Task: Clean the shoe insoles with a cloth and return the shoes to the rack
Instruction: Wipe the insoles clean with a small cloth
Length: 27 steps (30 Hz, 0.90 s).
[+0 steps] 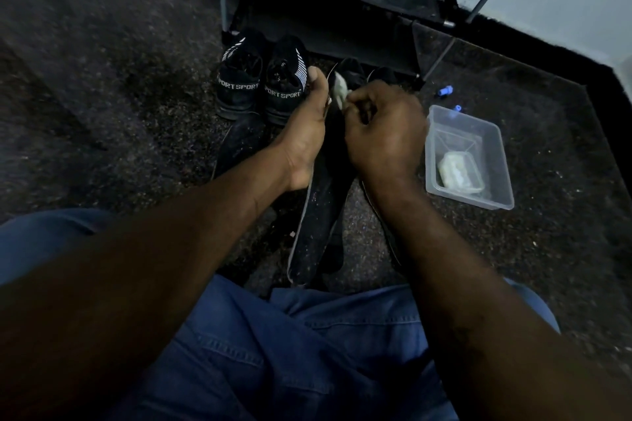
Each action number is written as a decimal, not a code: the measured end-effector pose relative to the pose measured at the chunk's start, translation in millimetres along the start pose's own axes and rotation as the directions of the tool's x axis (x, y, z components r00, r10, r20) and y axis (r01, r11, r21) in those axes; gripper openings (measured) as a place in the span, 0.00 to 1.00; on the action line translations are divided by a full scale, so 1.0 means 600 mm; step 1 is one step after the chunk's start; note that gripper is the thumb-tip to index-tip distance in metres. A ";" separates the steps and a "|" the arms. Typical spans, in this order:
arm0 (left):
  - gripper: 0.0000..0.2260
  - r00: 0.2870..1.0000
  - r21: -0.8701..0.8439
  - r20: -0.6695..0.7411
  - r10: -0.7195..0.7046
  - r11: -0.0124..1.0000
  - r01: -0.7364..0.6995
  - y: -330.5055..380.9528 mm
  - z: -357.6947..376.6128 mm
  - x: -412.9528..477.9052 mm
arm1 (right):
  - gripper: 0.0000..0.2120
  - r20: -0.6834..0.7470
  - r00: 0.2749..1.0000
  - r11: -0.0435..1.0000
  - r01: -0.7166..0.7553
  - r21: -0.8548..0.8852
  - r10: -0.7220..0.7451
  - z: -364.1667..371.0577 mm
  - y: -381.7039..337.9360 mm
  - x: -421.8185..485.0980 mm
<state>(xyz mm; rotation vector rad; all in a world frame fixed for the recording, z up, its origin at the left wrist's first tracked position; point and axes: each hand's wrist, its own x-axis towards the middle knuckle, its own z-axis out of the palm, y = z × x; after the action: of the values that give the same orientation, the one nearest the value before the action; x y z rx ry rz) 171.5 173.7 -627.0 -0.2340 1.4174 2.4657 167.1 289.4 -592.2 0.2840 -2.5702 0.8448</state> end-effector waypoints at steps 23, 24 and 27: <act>0.38 0.998 -0.177 0.030 -0.061 0.982 0.065 0.015 0.006 -0.009 | 0.06 0.122 0.992 0.999 0.027 -0.042 -0.022 -0.009 0.012 -0.080; 0.38 0.998 -0.176 0.027 -0.065 0.982 0.069 0.013 0.006 -0.008 | 0.06 0.107 0.994 0.997 0.013 -0.078 -0.004 -0.010 0.013 -0.074; 0.38 0.998 -0.166 0.023 -0.065 0.984 0.068 0.010 0.004 -0.004 | 0.07 0.030 0.999 0.991 -0.039 -0.127 0.043 -0.008 0.010 -0.061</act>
<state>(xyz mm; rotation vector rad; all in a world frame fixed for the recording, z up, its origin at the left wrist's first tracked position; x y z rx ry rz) 171.9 172.6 -619.8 -0.2892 1.1774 2.5267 199.2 298.9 -608.2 0.2092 -2.6547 0.6924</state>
